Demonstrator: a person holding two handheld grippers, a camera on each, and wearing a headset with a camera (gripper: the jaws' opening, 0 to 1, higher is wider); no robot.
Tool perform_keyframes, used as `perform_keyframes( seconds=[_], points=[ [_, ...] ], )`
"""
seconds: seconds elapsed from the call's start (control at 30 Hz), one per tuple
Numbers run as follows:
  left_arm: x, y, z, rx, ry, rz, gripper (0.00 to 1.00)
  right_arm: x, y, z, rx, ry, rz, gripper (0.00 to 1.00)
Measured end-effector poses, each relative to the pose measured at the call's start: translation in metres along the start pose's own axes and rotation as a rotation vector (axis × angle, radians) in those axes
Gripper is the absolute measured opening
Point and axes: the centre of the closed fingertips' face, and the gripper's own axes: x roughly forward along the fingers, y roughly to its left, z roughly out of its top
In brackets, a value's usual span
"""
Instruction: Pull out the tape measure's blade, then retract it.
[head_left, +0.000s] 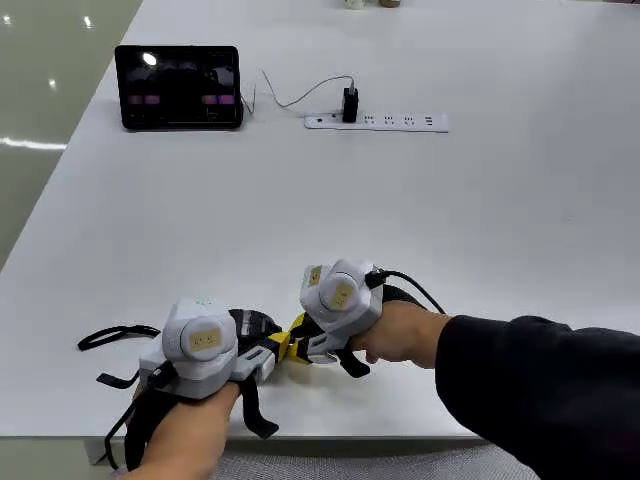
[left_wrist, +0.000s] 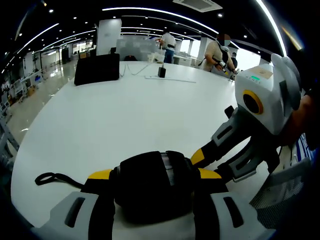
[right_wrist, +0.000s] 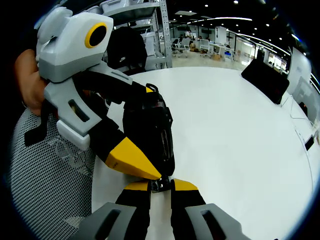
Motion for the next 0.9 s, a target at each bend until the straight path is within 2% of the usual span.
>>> perform_keyframes(
  seconds=[0.4, 0.9],
  points=[
    [-0.0006, -0.0006, 0.0000, 0.002, -0.004, -0.001, 0.59, 0.0001, 0.0004, -0.0003, 0.014, 0.002, -0.011, 0.13],
    [-0.0004, -0.0013, 0.0007, -0.004, -0.010, -0.011, 0.61, -0.0026, -0.0004, -0.0032, 0.024, 0.005, -0.057, 0.16]
  ],
)
